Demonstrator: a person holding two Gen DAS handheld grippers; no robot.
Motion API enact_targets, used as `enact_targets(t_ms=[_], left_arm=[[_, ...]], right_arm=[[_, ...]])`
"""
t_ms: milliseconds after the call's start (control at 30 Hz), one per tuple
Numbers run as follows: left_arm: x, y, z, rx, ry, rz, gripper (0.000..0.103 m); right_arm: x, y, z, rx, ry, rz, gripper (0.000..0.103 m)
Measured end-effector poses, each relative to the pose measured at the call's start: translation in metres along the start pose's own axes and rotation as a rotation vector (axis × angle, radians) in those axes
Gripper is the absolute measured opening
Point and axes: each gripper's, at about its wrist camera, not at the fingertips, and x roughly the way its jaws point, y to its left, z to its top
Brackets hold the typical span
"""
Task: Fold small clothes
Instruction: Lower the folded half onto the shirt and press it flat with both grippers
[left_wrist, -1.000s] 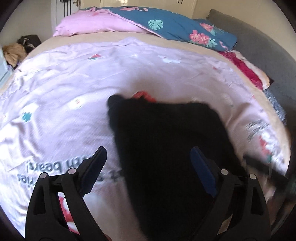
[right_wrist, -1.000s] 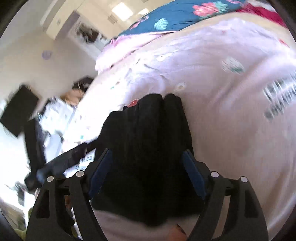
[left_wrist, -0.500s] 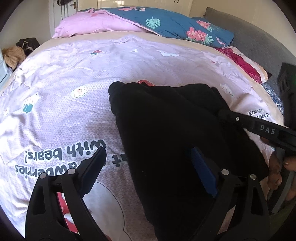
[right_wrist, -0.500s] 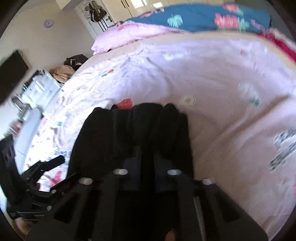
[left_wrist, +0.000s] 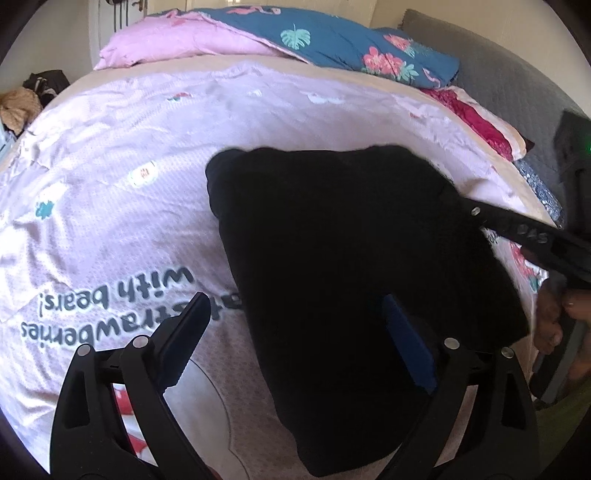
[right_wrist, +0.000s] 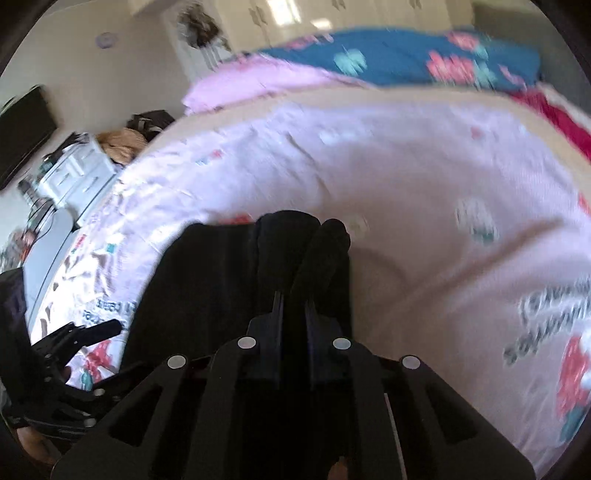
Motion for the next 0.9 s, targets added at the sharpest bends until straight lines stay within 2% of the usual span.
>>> enact_targets(t_ms=[167,267,333,400,467,567,667,767,800,867,900], left_arm=[[0.004,0.000,-0.006,-0.014,0.013,-0.015,0.089],[0.002,0.000,-0.007,-0.014,0.011,-0.013,0.089],[0.001,0.000,-0.007,-0.018,0.009,-0.017,0.089],[-0.001,0.000,-0.008,-0.018,0.010,-0.018,0.089],[-0.004,-0.001,-0.010,-0.018,0.006,-0.019,0.089],[-0.010,0.000,-0.015,-0.022,0.005,-0.029,0.089],[-0.014,0.002,-0.020,-0.033,0.006,-0.037,0.089],[-0.015,0.004,-0.024,-0.049,0.007,-0.044,0.089],[-0.016,0.004,-0.026,-0.053,0.006,-0.046,0.089],[-0.019,0.005,-0.029,-0.059,0.001,-0.054,0.089],[-0.021,0.004,-0.029,-0.061,-0.004,-0.058,0.089]], right_arm=[[0.009,-0.012,-0.017,0.038,0.011,0.003,0.014],[0.001,-0.011,-0.020,0.035,0.001,-0.006,0.033],[-0.010,-0.012,-0.021,0.045,-0.021,0.001,0.039],[-0.020,-0.013,-0.025,0.055,-0.023,0.020,0.057],[-0.029,-0.013,-0.030,0.058,-0.028,0.045,0.057],[-0.039,-0.015,-0.041,0.086,-0.017,0.090,0.068],[-0.039,-0.015,-0.051,0.110,0.017,0.141,0.068],[-0.032,-0.013,-0.058,0.113,0.061,0.112,0.067],[-0.029,-0.014,-0.061,0.119,0.075,0.107,0.050],[-0.033,-0.012,-0.065,0.116,0.063,0.134,0.023],[-0.038,-0.008,-0.066,0.092,0.046,0.130,0.020]])
